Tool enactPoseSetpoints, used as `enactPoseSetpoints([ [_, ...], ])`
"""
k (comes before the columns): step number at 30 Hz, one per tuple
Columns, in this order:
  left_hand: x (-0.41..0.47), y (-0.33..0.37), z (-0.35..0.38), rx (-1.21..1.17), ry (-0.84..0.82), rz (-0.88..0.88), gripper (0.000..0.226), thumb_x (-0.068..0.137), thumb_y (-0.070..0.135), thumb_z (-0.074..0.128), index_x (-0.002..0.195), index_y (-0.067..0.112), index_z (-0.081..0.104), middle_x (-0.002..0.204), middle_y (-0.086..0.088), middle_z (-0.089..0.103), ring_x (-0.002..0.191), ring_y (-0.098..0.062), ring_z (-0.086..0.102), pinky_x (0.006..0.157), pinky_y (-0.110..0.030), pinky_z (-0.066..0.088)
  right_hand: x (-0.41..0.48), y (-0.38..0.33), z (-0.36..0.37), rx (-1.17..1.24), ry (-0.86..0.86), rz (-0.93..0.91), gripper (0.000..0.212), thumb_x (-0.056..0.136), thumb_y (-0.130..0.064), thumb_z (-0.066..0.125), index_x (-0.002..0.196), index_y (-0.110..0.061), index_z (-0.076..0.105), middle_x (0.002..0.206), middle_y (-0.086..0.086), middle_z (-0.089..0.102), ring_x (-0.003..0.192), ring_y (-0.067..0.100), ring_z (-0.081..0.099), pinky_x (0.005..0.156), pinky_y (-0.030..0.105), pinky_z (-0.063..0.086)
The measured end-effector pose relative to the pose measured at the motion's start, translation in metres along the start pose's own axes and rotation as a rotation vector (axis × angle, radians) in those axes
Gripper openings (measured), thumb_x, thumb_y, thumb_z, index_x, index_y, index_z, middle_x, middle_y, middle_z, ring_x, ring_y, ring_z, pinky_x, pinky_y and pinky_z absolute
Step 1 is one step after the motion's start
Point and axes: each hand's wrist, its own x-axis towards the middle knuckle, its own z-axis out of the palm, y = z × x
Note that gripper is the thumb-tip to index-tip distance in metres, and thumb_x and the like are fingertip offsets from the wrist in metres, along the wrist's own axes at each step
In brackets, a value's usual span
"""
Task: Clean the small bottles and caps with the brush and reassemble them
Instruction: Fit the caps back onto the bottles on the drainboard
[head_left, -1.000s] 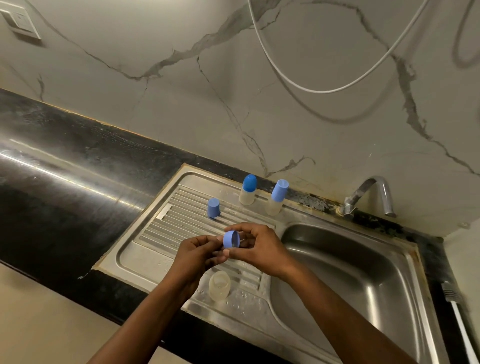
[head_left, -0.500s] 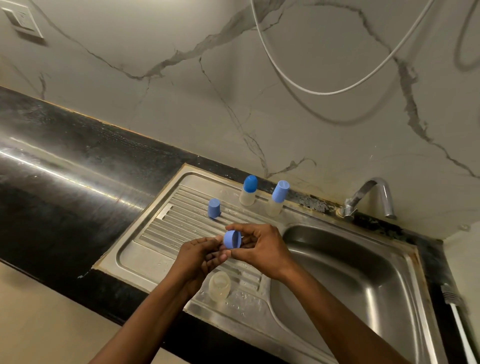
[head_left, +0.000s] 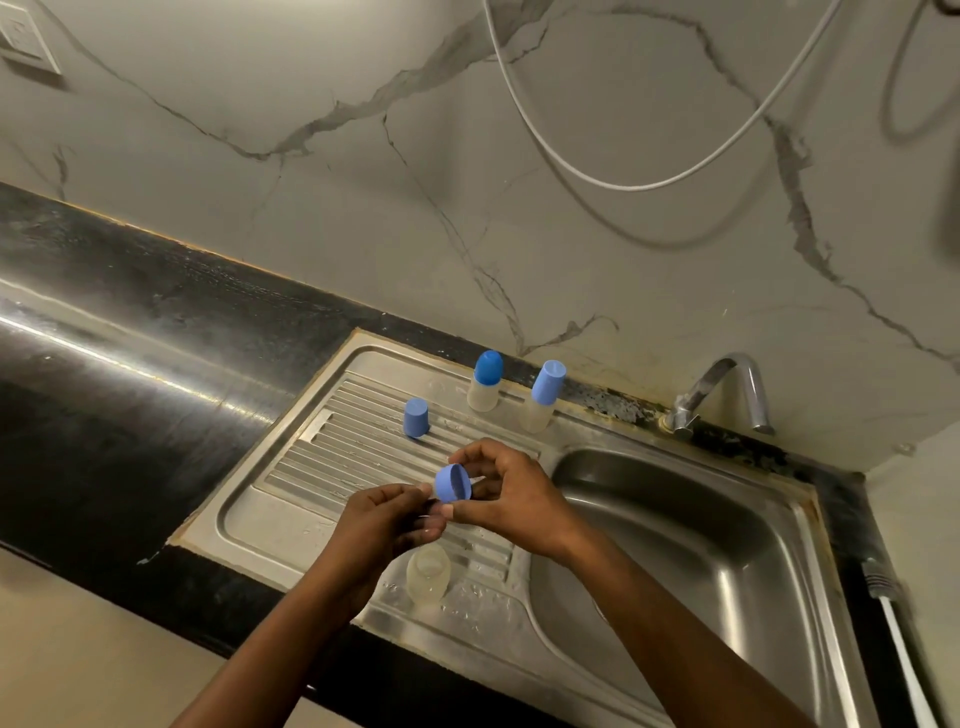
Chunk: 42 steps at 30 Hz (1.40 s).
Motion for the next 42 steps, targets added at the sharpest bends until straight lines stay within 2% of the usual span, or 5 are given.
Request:
enactPoseSetpoints([
  [8,-0.002,-0.017,-0.019,0.302,0.088,0.158,0.023,0.105,0.011,0.061,0.096,-0.001,0.078,0.093,-0.016,0.079,0.092,-0.038,0.076,0.088,-0.048,0.063,-0.005,0.002,-0.01,-0.075,-0.012,-0.041,0.052,0.08,-0.04,0.088,0.128,-0.039,0.069,0.116,-0.019,0.074,0.105,0.003,0.069,0.094,0.031,0.059],
  [13,-0.007,-0.041,-0.037,0.547,0.053,0.275,0.01,0.097,0.021,0.075,0.106,0.022,0.08,0.104,0.003,0.08,0.097,-0.017,0.076,0.092,-0.044,0.062,-0.013,0.009,-0.015,-0.13,-0.1,-0.031,0.058,0.084,-0.036,0.086,0.138,-0.033,0.065,0.127,-0.016,0.07,0.112,0.001,0.067,0.098,0.03,0.059],
  [21,-0.01,-0.066,-0.043,0.703,-0.132,0.258,0.084,0.068,0.047,0.097,0.142,0.037,0.059,0.14,0.02,0.063,0.131,0.0,0.058,0.112,-0.032,0.049,-0.015,0.006,-0.015,-0.573,-0.207,-0.05,0.042,0.077,-0.046,0.082,0.111,-0.04,0.058,0.105,-0.018,0.064,0.093,0.002,0.065,0.082,0.034,0.062],
  [36,-0.011,-0.081,-0.043,0.621,-0.067,0.328,0.05,0.08,0.029,0.092,0.125,0.028,0.073,0.121,0.015,0.075,0.115,-0.006,0.069,0.104,-0.034,0.055,0.008,-0.023,0.037,-1.004,-0.495,-0.218,0.038,0.09,-0.028,0.074,0.127,-0.024,0.068,0.124,0.001,0.06,0.101,0.023,0.067,0.084,0.04,0.059],
  [42,-0.009,-0.083,-0.045,0.624,-0.07,0.33,0.043,0.081,0.027,0.092,0.121,0.027,0.076,0.119,0.01,0.077,0.113,-0.012,0.071,0.105,-0.045,0.054,0.008,-0.03,0.048,-1.09,-0.457,-0.181,0.021,0.088,-0.03,0.073,0.099,-0.012,0.069,0.083,0.001,0.06,0.076,0.02,0.061,0.064,0.034,0.053],
])
